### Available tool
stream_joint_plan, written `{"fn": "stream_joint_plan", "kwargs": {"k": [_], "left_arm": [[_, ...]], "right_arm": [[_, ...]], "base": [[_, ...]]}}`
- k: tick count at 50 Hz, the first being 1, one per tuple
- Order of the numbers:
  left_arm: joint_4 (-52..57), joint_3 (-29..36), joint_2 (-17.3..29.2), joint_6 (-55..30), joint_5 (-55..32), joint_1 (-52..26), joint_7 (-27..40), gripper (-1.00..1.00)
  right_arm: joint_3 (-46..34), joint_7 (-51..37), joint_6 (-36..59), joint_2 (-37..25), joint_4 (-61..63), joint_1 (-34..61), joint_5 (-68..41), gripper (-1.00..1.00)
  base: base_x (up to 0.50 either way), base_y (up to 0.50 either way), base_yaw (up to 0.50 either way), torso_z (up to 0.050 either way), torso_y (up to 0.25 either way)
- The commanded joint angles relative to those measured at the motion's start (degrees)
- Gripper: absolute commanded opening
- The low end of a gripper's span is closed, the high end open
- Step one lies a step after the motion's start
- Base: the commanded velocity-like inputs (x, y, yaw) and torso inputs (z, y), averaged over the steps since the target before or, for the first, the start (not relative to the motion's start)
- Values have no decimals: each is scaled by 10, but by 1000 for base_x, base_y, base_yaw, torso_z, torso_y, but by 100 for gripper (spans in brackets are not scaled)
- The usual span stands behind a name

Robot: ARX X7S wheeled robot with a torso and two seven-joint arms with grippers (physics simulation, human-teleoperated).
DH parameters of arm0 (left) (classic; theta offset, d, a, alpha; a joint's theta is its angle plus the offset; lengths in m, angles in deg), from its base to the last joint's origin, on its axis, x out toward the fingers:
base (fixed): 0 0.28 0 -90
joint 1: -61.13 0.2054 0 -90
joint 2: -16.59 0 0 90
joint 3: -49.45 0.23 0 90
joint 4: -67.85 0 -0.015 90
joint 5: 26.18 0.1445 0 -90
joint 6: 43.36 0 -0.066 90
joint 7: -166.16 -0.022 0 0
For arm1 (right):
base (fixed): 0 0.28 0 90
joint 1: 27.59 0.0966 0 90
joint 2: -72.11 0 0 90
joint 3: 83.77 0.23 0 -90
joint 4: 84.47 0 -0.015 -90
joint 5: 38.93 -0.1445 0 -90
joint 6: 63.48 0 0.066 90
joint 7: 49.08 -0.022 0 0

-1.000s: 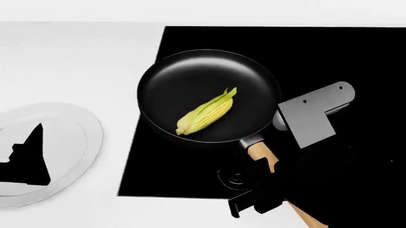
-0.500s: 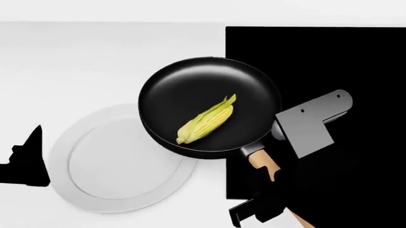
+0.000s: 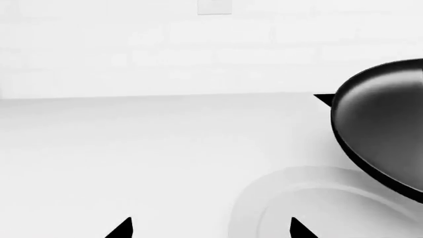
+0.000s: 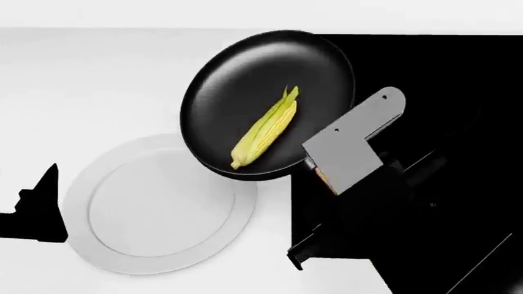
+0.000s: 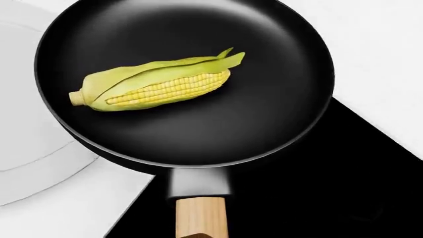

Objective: Pick up the pan and dump the vegetables in it onto the plate. Then return the pan to the stove.

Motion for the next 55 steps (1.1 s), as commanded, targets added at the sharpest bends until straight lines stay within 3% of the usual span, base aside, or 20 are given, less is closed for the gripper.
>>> {"fn": "stream_joint_plan", "kwargs": {"k": [1, 7, 28, 29, 46, 55], "left_arm": [[-7, -15, -13, 6, 5, 1, -9, 100], [-8, -18, -11, 6, 1, 0, -10, 100], [-8, -26, -22, 11, -3, -2, 4, 100], [-6, -24, -22, 8, -5, -3, 4, 100], [-13, -36, -16, 15, -8, 5, 5, 100], [-11, -39, -19, 18, -14, 8, 5, 100]], "right_arm": [[-60, -4, -70, 12, 29, 49, 141, -100], [-111, -14, -122, -8, 47, 44, 198, -100], [-176, -99, -209, -37, 104, 4, 318, -100], [-229, -98, -197, -45, 109, 23, 367, -100], [-220, -147, -238, -55, 140, 19, 408, -100], [-279, -158, -237, -61, 145, 30, 478, -100]], "base": [[0, 0, 0, 0, 10], [0, 0, 0, 2, 2], [0, 0, 0, 0, 2], [0, 0, 0, 0, 11], [0, 0, 0, 1, 2], [0, 0, 0, 1, 2]]}}
